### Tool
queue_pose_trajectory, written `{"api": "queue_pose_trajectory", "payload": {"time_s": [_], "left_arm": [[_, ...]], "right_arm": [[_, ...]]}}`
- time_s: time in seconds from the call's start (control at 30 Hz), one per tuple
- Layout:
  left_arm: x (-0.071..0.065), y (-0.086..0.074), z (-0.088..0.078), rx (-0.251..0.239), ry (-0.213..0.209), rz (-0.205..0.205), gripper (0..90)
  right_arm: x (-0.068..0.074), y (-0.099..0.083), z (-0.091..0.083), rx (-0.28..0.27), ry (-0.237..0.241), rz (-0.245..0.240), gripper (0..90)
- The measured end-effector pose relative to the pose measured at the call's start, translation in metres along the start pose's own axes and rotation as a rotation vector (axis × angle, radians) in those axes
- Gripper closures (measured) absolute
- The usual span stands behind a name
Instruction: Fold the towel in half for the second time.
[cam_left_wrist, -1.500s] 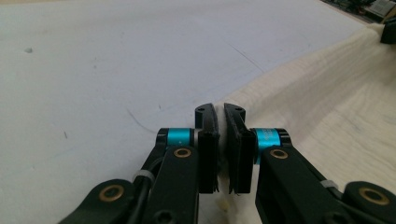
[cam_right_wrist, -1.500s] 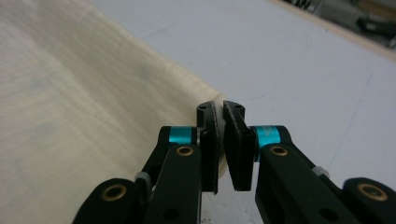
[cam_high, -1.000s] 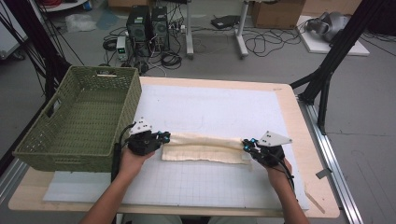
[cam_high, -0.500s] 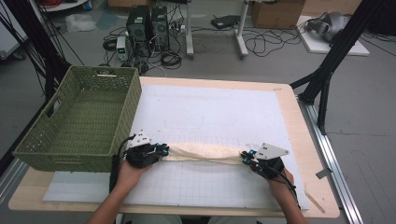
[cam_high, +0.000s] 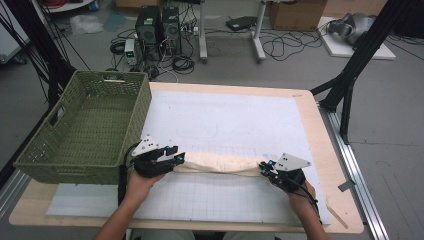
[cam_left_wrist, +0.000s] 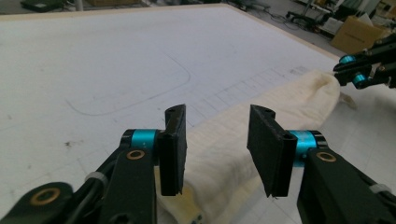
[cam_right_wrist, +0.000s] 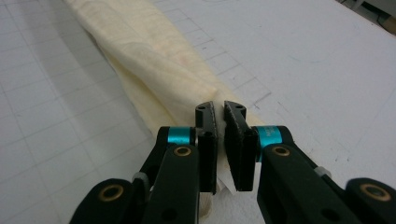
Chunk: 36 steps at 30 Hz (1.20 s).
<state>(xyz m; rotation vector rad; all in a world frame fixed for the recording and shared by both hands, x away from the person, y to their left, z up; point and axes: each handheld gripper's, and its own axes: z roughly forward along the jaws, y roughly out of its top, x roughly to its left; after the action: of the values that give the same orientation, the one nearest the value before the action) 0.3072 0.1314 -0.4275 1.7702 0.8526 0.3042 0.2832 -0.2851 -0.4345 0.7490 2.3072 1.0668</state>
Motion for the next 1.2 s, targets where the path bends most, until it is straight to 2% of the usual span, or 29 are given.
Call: {"api": "queue_pose_trajectory", "payload": {"time_s": [0.13, 0.23, 0.4, 0.47, 0.57, 0.63, 0.73, 0.83, 0.9, 1.07, 1.2], "left_arm": [[0.0, -0.009, 0.011, 0.097, 0.021, 0.006, 69.8], [0.002, -0.016, 0.016, 0.158, 0.039, 0.006, 73.0], [0.001, -0.017, 0.018, 0.179, 0.062, 0.017, 72.9], [0.0, -0.018, 0.019, 0.18, 0.069, 0.02, 72.3], [0.0, -0.018, 0.019, 0.181, 0.071, 0.017, 72.2], [0.0, -0.018, 0.019, 0.184, 0.072, 0.015, 72.2], [0.0, -0.018, 0.02, 0.184, 0.074, 0.014, 72.2], [0.0, -0.018, 0.02, 0.186, 0.075, 0.016, 72.3], [0.0, -0.018, 0.019, 0.187, 0.074, 0.014, 72.3], [0.0, -0.018, 0.019, 0.186, 0.073, 0.015, 72.1], [0.0, -0.018, 0.02, 0.187, 0.075, 0.016, 71.8]], "right_arm": [[0.0, 0.0, 0.0, 0.007, -0.005, 0.002, 83.6], [0.0, -0.001, 0.001, 0.017, -0.013, 0.011, 83.7], [-0.001, -0.002, 0.001, 0.027, -0.012, 0.026, 80.9], [-0.004, -0.002, -0.001, 0.024, 0.0, 0.044, 72.2], [-0.01, 0.003, -0.015, -0.054, 0.019, 0.131, 60.6], [-0.012, 0.009, -0.027, -0.124, 0.024, 0.179, 57.2], [-0.011, 0.017, -0.037, -0.193, 0.02, 0.199, 53.7], [-0.008, 0.022, -0.035, -0.215, 0.028, 0.225, 54.3], [-0.003, 0.022, -0.025, -0.164, 0.023, 0.221, 58.0], [0.002, 0.011, 0.006, -0.029, 0.029, 0.206, 58.8], [-0.002, -0.002, 0.012, 0.038, 0.011, 0.207, 59.2]]}}
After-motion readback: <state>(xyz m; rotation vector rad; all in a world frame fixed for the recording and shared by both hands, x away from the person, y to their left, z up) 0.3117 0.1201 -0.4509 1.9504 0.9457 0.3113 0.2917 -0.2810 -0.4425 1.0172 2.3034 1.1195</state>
